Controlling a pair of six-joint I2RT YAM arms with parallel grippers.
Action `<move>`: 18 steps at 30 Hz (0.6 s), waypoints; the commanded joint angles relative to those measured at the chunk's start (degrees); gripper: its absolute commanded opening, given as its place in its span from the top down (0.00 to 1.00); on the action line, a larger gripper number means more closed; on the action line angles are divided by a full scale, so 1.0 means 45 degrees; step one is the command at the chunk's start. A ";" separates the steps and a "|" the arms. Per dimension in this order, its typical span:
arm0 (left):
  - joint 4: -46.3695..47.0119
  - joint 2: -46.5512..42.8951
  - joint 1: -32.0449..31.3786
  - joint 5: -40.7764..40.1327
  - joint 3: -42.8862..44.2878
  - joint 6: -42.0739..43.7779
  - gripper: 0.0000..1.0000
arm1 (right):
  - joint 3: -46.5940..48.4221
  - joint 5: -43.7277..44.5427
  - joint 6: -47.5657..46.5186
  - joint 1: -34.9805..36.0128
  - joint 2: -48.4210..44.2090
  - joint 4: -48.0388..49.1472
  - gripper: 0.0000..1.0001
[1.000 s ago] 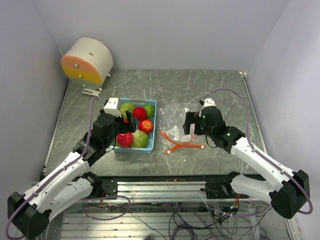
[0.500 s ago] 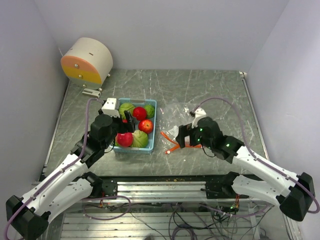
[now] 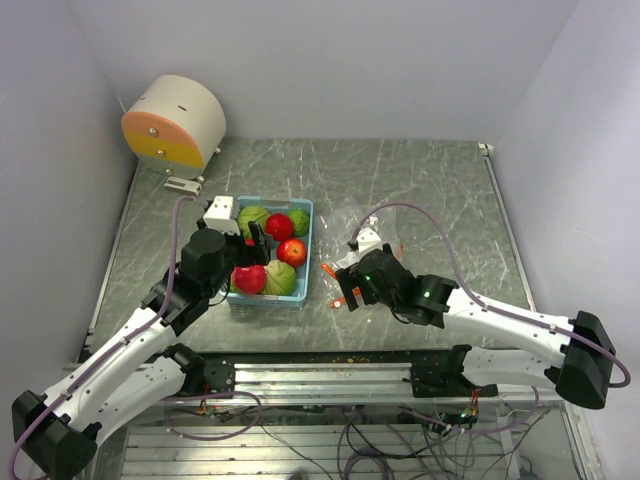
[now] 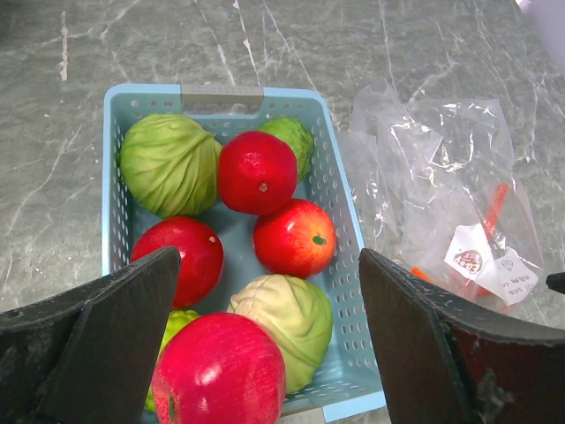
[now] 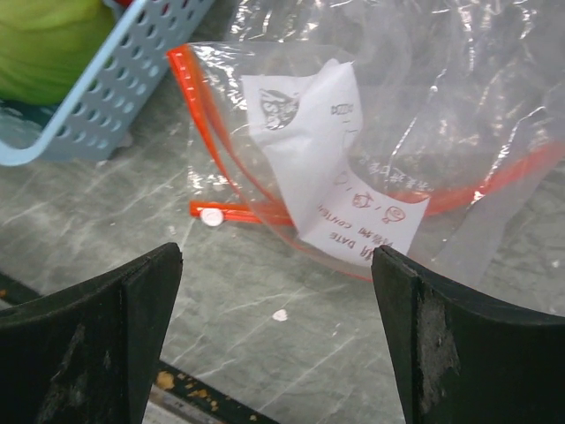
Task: Place the food in the zip-top bag and seal the zipper
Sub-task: Pick up the zipper food storage bag at the center of the board.
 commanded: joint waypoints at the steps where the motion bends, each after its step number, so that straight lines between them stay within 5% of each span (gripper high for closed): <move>1: 0.0035 -0.0112 0.0117 -0.0051 -0.0042 -0.0140 0.07 | 0.0316 0.1579 -0.0919 0.0067 0.0514 0.0603 0.11; 5: 0.0023 -0.0209 0.0110 0.0032 -0.0095 -0.0178 0.07 | 0.0105 0.1759 -0.1458 0.0067 0.0943 0.1370 0.13; 9: -0.0037 -0.0268 0.0108 0.0064 -0.0137 -0.0199 0.07 | -0.0387 0.1515 -0.1720 -0.0016 0.1278 0.2518 0.28; 18: -0.0266 -0.0475 0.0108 0.0183 -0.0124 -0.0238 0.07 | -0.1037 -0.0865 -0.1903 -0.1436 0.1954 0.4070 0.39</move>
